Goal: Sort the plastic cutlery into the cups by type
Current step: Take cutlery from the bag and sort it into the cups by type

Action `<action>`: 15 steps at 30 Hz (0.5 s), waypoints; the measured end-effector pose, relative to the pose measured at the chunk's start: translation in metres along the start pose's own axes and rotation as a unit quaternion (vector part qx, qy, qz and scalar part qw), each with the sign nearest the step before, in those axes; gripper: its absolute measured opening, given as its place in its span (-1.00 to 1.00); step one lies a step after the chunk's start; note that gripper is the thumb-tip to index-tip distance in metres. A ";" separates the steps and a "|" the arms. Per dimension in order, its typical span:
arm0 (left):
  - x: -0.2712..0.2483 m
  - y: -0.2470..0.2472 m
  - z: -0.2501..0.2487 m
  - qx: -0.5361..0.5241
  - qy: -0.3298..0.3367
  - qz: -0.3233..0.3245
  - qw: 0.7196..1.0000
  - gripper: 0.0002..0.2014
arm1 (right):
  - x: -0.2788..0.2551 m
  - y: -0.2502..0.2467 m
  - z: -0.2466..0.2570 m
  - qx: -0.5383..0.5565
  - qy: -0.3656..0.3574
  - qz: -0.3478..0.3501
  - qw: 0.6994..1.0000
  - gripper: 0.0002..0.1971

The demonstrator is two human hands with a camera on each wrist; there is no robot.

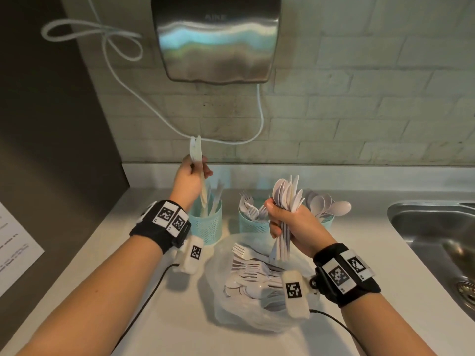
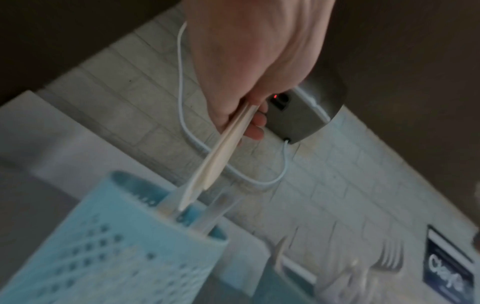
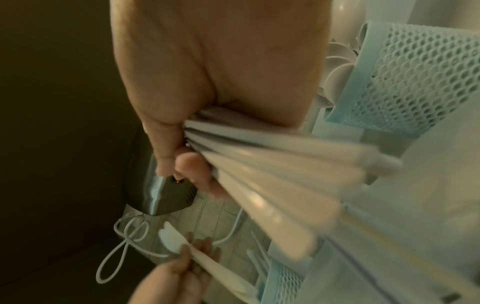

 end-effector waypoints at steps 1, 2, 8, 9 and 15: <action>0.000 0.001 0.009 0.031 -0.006 0.002 1.000 -0.84 | 0.001 0.001 0.000 0.005 -0.002 0.006 1.000 -0.90; 0.002 0.002 0.020 0.064 -0.018 0.010 0.998 -0.84 | 0.002 0.002 0.001 0.009 -0.003 0.012 1.000 -0.90; -0.005 0.007 0.073 0.319 -0.097 0.138 0.933 -0.88 | 0.007 0.001 -0.002 0.035 -0.001 0.019 0.999 -0.76; -0.006 0.008 0.071 0.327 -0.099 0.139 0.930 -0.89 | 0.007 0.001 -0.002 0.041 0.000 0.023 0.999 -0.74; -0.013 0.007 0.064 0.425 -0.104 0.149 0.887 -0.76 | 0.007 0.005 -0.003 0.095 0.016 0.067 0.993 -0.63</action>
Point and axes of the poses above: each hand's wrist, its own x-axis towards the middle knuckle, its own y-axis out of the palm, z = x × y, the point moved 5 cm from there along x, towards the middle knuckle, and after that the axes turned 3 degrees about -z, right-handed, at the moved point
